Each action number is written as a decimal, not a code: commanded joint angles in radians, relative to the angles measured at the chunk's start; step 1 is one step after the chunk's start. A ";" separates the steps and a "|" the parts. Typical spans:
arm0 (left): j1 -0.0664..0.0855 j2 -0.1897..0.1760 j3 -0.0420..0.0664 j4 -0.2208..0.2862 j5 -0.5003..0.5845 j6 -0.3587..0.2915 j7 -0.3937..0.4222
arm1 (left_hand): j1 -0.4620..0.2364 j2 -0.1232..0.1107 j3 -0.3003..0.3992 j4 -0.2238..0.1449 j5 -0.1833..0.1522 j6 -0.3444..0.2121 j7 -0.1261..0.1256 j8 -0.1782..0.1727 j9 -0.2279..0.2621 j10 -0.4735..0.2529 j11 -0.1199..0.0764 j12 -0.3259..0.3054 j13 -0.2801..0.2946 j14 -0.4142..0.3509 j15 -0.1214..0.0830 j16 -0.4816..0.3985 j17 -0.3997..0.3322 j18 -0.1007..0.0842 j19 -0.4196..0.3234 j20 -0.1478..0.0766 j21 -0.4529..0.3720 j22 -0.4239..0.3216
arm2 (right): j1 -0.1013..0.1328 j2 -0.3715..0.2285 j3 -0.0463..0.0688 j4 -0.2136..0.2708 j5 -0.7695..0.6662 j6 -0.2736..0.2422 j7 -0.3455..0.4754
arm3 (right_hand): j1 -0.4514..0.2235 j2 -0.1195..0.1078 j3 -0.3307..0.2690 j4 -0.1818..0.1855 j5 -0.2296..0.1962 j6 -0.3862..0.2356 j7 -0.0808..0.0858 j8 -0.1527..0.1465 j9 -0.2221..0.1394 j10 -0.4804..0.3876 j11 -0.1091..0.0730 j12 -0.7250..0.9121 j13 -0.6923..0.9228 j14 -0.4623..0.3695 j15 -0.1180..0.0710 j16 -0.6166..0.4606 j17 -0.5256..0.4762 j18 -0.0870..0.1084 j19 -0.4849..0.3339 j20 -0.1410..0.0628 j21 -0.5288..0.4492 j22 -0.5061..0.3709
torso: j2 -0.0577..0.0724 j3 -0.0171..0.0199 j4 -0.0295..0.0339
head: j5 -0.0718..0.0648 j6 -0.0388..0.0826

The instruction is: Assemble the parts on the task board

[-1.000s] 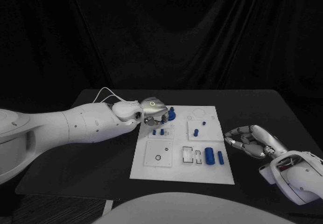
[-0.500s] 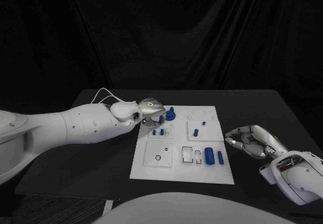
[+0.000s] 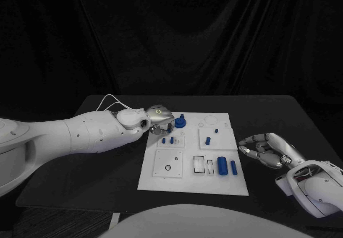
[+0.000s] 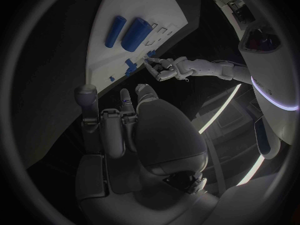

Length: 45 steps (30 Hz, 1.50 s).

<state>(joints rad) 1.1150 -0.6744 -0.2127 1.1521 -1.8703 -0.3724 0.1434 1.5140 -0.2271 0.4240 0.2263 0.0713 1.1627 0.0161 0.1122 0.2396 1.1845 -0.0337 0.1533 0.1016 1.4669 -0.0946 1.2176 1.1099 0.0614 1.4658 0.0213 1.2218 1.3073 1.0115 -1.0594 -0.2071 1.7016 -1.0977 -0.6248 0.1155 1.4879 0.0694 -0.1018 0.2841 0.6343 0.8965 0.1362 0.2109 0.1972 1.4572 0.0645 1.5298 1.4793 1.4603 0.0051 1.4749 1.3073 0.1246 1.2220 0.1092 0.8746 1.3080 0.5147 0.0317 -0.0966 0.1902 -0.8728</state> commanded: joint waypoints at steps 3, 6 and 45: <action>-0.007 0.010 0.000 -0.008 0.003 0.022 0.005 | -0.003 0.002 0.009 -0.003 -0.004 -0.031 -0.004 -0.023 -0.006 0.010 0.003 -0.010 0.000 0.015 0.002 -0.005 0.000 0.006 -0.006 0.002 -0.008 0.173 | -0.003 0.000 0.000 0.003 -0.005 -0.001 -0.013 | 0.008 -0.002 0.008 0.001 0.005 0.007 0.002 0.004 0.000 0.033 -0.002 -0.006 0.024 0.027 -0.004 -0.002 0.135 0.013 -0.002 0.001 -0.004 0.082 | 0.000 -0.0002 0.0000 | -0.001 0.000; -0.009 0.014 0.000 -0.010 0.003 0.020 0.007 | -0.004 0.002 0.009 -0.003 -0.005 -0.035 -0.004 -0.025 -0.007 0.011 0.003 -0.011 0.000 0.015 0.001 -0.005 0.001 0.006 -0.006 0.002 -0.008 0.173 | -0.003 0.000 0.000 0.003 -0.005 -0.001 -0.012 | 0.008 -0.002 0.008 0.001 0.005 0.007 0.002 0.004 0.000 0.033 -0.002 -0.006 0.024 0.027 -0.004 -0.002 0.135 0.013 -0.002 0.001 -0.004 0.082 | 0.000 -0.0003 -0.0002 | -0.002 0.000; -0.022 0.038 0.000 -0.022 0.003 0.010 0.007 | -0.001 0.024 0.011 -0.009 -0.009 -0.052 -0.009 -0.033 -0.006 0.017 0.002 -0.025 0.004 -0.005 0.004 -0.063 -0.066 0.013 -0.019 0.003 -0.049 0.164 | -0.006 0.004 0.000 0.001 -0.005 0.004 -0.019 | 0.011 0.001 0.014 0.000 0.005 0.007 0.001 0.005 0.000 0.033 -0.002 -0.006 0.024 0.027 -0.004 -0.002 0.135 0.012 -0.001 0.001 -0.003 0.082 | 0.000 -0.0002 0.0000 | 0.002 0.000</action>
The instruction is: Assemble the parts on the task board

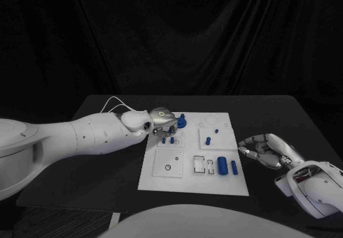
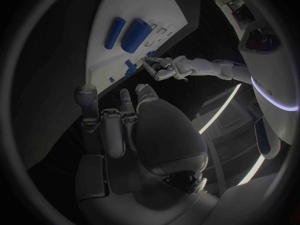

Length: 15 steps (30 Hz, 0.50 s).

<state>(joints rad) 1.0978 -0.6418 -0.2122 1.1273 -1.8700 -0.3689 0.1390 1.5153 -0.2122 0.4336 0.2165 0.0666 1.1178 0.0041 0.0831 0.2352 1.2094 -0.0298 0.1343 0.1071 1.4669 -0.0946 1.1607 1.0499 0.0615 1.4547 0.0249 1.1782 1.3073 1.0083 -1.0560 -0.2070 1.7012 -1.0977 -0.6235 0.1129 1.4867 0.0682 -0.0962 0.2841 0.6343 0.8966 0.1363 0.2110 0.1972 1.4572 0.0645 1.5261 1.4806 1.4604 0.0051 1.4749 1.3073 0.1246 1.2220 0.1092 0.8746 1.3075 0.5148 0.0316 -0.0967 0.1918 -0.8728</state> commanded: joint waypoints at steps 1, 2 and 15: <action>-0.005 0.006 -0.001 0.002 0.003 0.005 0.011 | -0.002 0.009 0.002 0.001 -0.005 -0.007 0.003 -0.004 -0.002 -0.008 -0.002 -0.006 -0.002 -0.005 0.004 -0.006 -0.006 0.012 -0.008 0.000 -0.006 0.164 | -0.003 0.000 0.000 0.001 -0.005 0.003 -0.016 | 0.012 0.002 0.008 0.000 0.005 0.007 0.001 0.005 0.000 0.033 -0.002 -0.002 0.023 0.027 -0.004 -0.002 0.135 0.012 -0.001 0.001 -0.003 0.083 | 0.000 -0.0001 0.0000 | 0.000 0.000; -0.005 0.007 -0.001 0.002 0.003 0.004 0.011 | -0.001 0.010 0.002 0.000 -0.006 -0.009 0.002 -0.004 -0.002 -0.012 -0.003 -0.009 -0.003 -0.006 0.004 -0.010 -0.010 0.013 -0.009 0.000 -0.008 0.163 | -0.003 0.000 0.000 0.001 -0.005 0.004 -0.017 | 0.012 0.002 0.008 0.000 0.005 0.007 0.001 0.005 0.000 0.033 -0.002 -0.002 0.023 0.027 -0.004 -0.002 0.135 0.012 -0.001 0.001 -0.003 0.083 | 0.000 0.0000 0.0002 | 0.000 0.000; -0.006 0.007 -0.001 -0.001 0.003 0.021 -0.002 | -0.010 0.000 -0.009 0.004 -0.015 -0.020 -0.001 -0.009 -0.002 -0.045 0.000 -0.035 -0.011 -0.023 0.008 -0.072 -0.073 0.018 -0.022 0.004 -0.048 0.154 | -0.003 0.000 0.000 0.001 -0.005 0.005 -0.019 | 0.013 0.003 0.010 0.000 0.005 0.006 0.001 0.004 0.000 0.033 -0.002 -0.003 0.023 0.027 -0.004 -0.002 0.134 0.013 -0.003 0.001 -0.006 0.082 | 0.000 0.0001 0.0000 | -0.001 0.000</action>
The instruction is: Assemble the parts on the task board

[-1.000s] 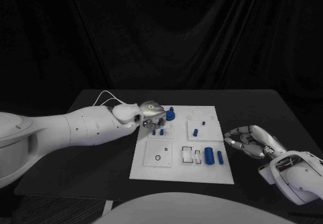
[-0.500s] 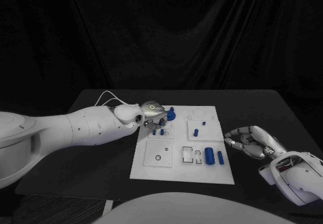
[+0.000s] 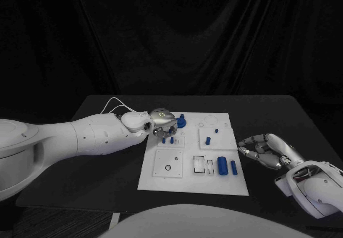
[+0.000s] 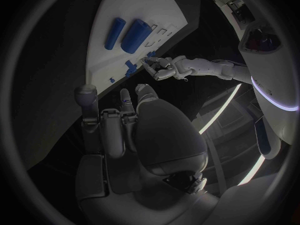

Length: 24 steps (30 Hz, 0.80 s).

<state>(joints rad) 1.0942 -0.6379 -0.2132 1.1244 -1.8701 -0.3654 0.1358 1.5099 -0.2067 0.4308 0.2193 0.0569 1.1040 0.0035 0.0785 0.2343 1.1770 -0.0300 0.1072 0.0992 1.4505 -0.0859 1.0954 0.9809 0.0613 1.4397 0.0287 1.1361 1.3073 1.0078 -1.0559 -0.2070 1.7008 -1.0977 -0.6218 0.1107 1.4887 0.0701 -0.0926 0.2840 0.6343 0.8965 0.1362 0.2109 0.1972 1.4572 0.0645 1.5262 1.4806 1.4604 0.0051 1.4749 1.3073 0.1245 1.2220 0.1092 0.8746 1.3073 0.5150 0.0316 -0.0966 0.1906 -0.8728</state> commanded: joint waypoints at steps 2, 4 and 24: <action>-0.002 0.002 0.000 0.002 0.003 0.022 -0.002 | -0.006 -0.007 -0.007 0.002 -0.005 -0.008 -0.001 -0.005 -0.001 -0.019 0.001 -0.012 -0.004 -0.007 0.000 -0.011 -0.007 0.019 -0.007 0.000 -0.008 0.154 | -0.003 0.000 0.000 0.001 -0.005 0.004 -0.017 | 0.011 0.001 0.007 0.000 0.005 0.006 0.001 0.004 0.000 0.033 -0.002 -0.003 0.023 0.026 -0.004 -0.002 0.134 0.013 -0.003 0.001 -0.006 0.082 | 0.000 0.0003 0.0000 | 0.000 0.000; -0.002 0.002 0.000 0.002 0.003 0.022 -0.004 | -0.008 -0.013 -0.010 0.005 -0.006 -0.028 -0.011 -0.013 -0.006 -0.050 0.007 -0.029 -0.012 -0.008 0.002 -0.017 -0.012 0.019 -0.009 0.002 -0.014 0.152 | -0.003 0.000 0.000 0.001 -0.005 0.003 -0.017 | 0.011 0.001 0.007 0.000 0.005 0.006 0.001 0.004 0.000 0.033 -0.002 -0.003 0.023 0.026 -0.004 -0.002 0.134 0.013 -0.003 0.001 -0.006 0.082 | 0.000 0.0004 0.0001 | 0.001 0.000; -0.002 -0.043 0.000 0.027 0.003 -0.117 -0.008 | -0.015 -0.026 -0.094 0.017 -0.009 -0.146 -0.066 -0.012 -0.036 -0.259 0.018 -0.032 -0.033 -0.004 0.006 -0.021 -0.003 0.021 -0.008 0.005 -0.036 0.151 | -0.003 -0.004 0.000 0.002 -0.005 0.000 -0.016 | 0.011 -0.001 0.007 0.000 0.005 0.005 0.002 0.004 -0.001 0.031 -0.002 -0.004 0.022 0.025 -0.004 -0.003 0.133 0.013 -0.003 0.001 -0.006 0.082 | 0.000 -0.0001 0.0000 | 0.008 0.000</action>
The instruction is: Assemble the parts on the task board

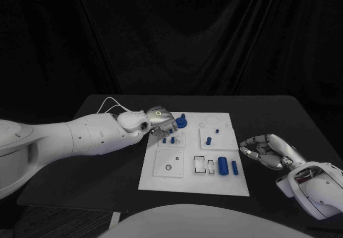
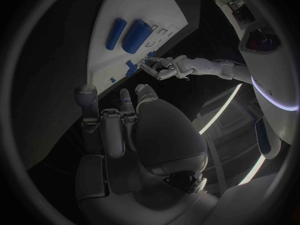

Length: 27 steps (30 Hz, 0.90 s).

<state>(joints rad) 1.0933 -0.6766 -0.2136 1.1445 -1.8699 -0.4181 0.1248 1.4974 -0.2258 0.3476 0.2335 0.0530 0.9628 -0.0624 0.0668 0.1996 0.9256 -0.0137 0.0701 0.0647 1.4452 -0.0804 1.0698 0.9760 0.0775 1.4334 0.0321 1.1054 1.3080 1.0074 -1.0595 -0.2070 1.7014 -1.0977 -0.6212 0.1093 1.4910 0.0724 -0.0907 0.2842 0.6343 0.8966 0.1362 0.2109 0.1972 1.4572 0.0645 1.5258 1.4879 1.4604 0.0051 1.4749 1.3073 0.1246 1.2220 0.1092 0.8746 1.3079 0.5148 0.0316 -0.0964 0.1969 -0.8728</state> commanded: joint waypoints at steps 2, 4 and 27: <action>-0.002 -0.013 0.001 0.014 0.003 -0.077 0.005 | -0.004 -0.008 -0.019 0.006 -0.006 -0.005 -0.003 0.001 -0.002 -0.010 0.001 0.007 0.002 0.001 0.000 0.004 0.003 0.005 -0.002 0.001 -0.006 0.151 | -0.002 -0.001 0.000 0.002 -0.005 -0.001 -0.015 | 0.009 -0.005 0.005 -0.001 0.004 0.005 0.002 0.004 -0.001 0.031 -0.002 -0.003 0.014 0.025 -0.004 -0.003 0.133 0.013 -0.003 0.001 -0.007 0.081 | 0.000 -0.0002 0.0000 | 0.002 0.000; -0.001 -0.022 0.001 0.021 0.003 -0.083 0.006 | -0.006 -0.013 -0.032 0.012 -0.006 -0.004 -0.006 0.002 -0.003 -0.011 -0.001 0.012 0.003 0.002 -0.001 0.005 0.005 0.005 -0.003 0.000 -0.009 0.151 | -0.002 -0.004 0.000 0.003 -0.005 -0.001 -0.016 | 0.009 -0.005 0.005 -0.001 0.004 0.005 0.002 0.004 -0.001 0.031 -0.002 -0.003 0.014 0.025 -0.004 -0.003 0.133 0.013 -0.003 0.001 -0.007 0.081 | 0.000 -0.0003 -0.0001 | 0.005 0.000; 0.083 -0.175 0.001 0.117 0.093 -0.216 -0.021 | -0.003 0.020 -0.093 0.056 -0.004 0.006 -0.003 0.008 -0.018 -0.055 -0.035 0.063 0.007 -0.180 0.027 -0.240 -0.225 0.040 -0.159 0.026 -0.352 0.076 | 0.106 -0.024 0.001 0.022 -0.040 -0.022 -0.042 | 0.037 -0.037 0.039 0.004 -0.043 -0.001 0.002 0.008 0.001 -0.294 -0.007 -0.354 -0.371 -0.066 -0.014 -0.141 -0.017 0.042 -0.091 -0.003 -0.205 0.022 | -0.001 -0.0008 -0.0009 | -0.004 0.000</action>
<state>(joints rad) 1.1685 -0.8490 -0.2138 1.2526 -1.8531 -0.5276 0.1006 1.4968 -0.2122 0.2540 0.2858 0.0531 0.9652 -0.0676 0.0716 0.1822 0.8694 -0.0411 0.1282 0.0709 1.2902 -0.0584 0.8607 0.7799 0.1087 1.2955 0.0533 0.7964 1.3077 1.1021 -1.0865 -0.2077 1.7246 -1.1027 -0.6278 0.0998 1.5237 0.0384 -0.0583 0.2873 0.5979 0.8965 0.1363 0.2159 0.1972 1.2212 0.0597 1.2537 1.3144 1.4080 -0.0043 1.3599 1.2995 0.1568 1.1472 0.1065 0.7079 1.3076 0.5134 0.0307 -0.0961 0.1982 -0.8728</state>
